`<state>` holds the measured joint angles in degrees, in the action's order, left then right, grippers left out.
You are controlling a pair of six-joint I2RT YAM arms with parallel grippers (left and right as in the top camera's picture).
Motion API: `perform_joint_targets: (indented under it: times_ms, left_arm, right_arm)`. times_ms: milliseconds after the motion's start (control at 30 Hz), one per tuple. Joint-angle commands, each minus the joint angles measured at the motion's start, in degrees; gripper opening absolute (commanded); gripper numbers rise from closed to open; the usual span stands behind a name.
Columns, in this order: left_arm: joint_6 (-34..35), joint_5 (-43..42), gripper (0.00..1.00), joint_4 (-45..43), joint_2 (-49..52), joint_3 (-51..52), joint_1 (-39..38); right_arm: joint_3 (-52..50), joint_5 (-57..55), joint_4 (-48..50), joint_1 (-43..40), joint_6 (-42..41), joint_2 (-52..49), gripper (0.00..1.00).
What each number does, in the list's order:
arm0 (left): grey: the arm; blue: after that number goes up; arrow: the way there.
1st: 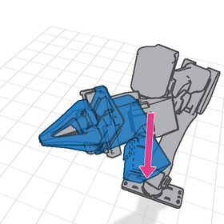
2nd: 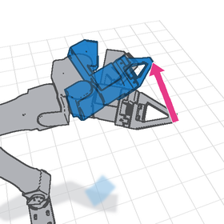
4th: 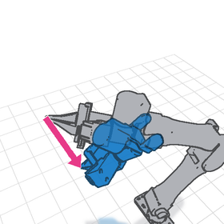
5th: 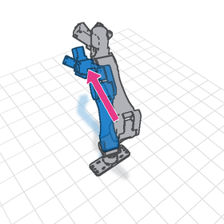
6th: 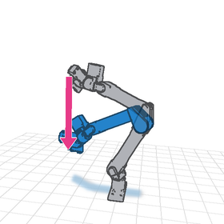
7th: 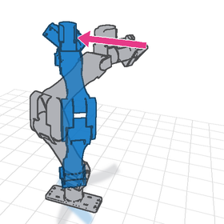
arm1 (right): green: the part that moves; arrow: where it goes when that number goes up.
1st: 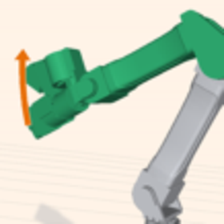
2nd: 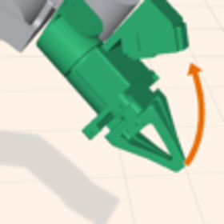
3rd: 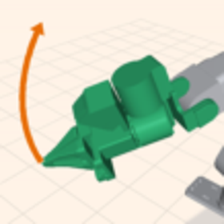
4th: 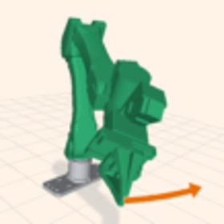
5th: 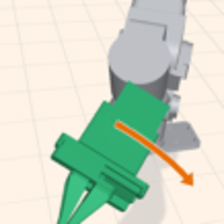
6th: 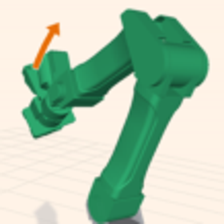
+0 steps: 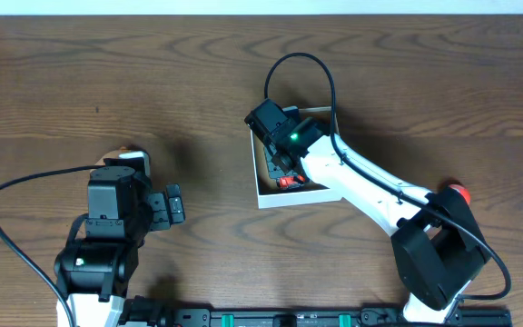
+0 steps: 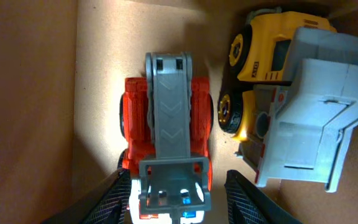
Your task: Pack container
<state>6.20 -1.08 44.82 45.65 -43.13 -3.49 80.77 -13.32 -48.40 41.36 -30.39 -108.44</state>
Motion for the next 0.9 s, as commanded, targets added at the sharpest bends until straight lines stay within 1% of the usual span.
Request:
perform_joint_targets:
  times_ms: [0, 367, 500, 633, 833, 867]
  left_arm:
    - [0.4, 0.1, 0.98, 0.1, 0.0, -1.4, -0.1]
    - [0.4, 0.0, 0.98, 0.1, 0.0, -1.4, -0.1]
    - [0.4, 0.0, 0.98, 0.1, 0.0, -1.4, -0.1]
    - [0.4, 0.1, 0.98, 0.1, 0.0, -1.4, -0.1]
    - [0.4, 0.1, 0.98, 0.1, 0.0, -1.4, -0.1]
    - [0.4, 0.1, 0.98, 0.1, 0.0, -1.4, -0.1]
  right_arm:
    - [-0.5, -2.1, 0.4, -0.5, -0.4, -0.5, 0.52]
    - [6.1, -12.4, -0.2, -0.9, 1.5, 2.8, 0.52]
    - [7.3, -11.5, -0.1, -0.9, 5.0, 3.0, 0.51]
    - [7.2, -5.1, -0.4, -0.9, 9.6, 3.0, 0.49]
    - [7.2, -2.2, -1.4, -0.8, 9.9, 3.0, 0.46]
    - [7.2, -1.7, -1.4, -0.8, 9.9, 3.0, 0.44]
